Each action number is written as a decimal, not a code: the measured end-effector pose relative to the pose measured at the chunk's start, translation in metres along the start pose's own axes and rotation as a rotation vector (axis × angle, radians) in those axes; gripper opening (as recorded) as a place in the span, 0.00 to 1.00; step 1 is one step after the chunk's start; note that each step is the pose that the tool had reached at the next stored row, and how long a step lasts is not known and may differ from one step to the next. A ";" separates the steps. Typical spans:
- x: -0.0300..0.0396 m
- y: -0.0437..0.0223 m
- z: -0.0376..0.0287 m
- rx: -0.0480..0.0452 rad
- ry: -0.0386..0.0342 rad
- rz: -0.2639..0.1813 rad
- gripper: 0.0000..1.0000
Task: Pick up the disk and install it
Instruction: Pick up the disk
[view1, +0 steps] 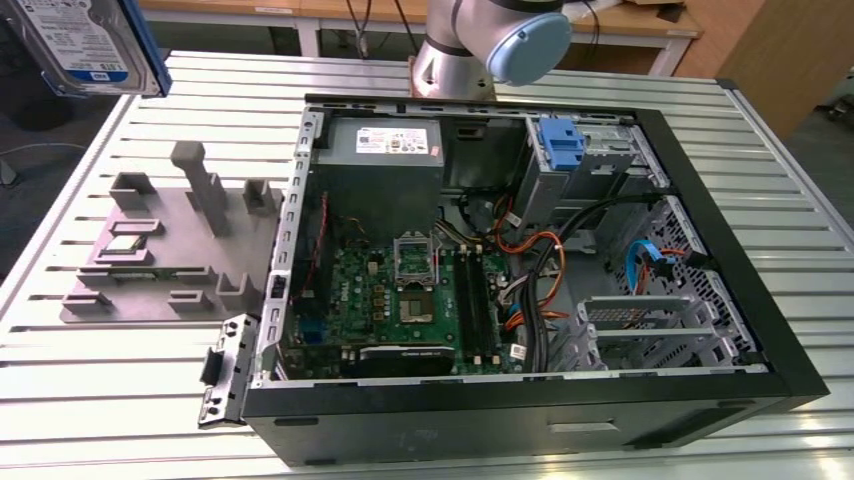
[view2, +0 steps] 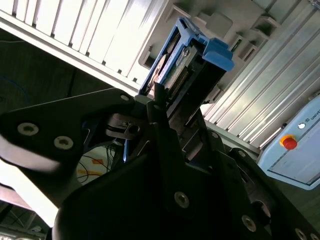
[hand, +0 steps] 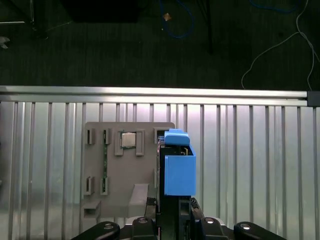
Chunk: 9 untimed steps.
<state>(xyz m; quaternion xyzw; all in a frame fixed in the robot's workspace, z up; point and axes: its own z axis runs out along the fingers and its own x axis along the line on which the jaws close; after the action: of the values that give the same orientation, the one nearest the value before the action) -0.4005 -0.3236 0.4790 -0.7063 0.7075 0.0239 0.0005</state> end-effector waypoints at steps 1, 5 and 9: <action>0.0001 -0.0008 0.0000 0.0000 0.0000 0.000 0.35; 0.0000 -0.0073 -0.0003 0.0000 0.0000 0.000 0.35; -0.0001 -0.0153 -0.0006 -0.0001 0.0000 0.000 0.35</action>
<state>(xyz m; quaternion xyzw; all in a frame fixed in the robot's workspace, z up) -0.3852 -0.3236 0.4790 -0.7063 0.7075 0.0239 0.0005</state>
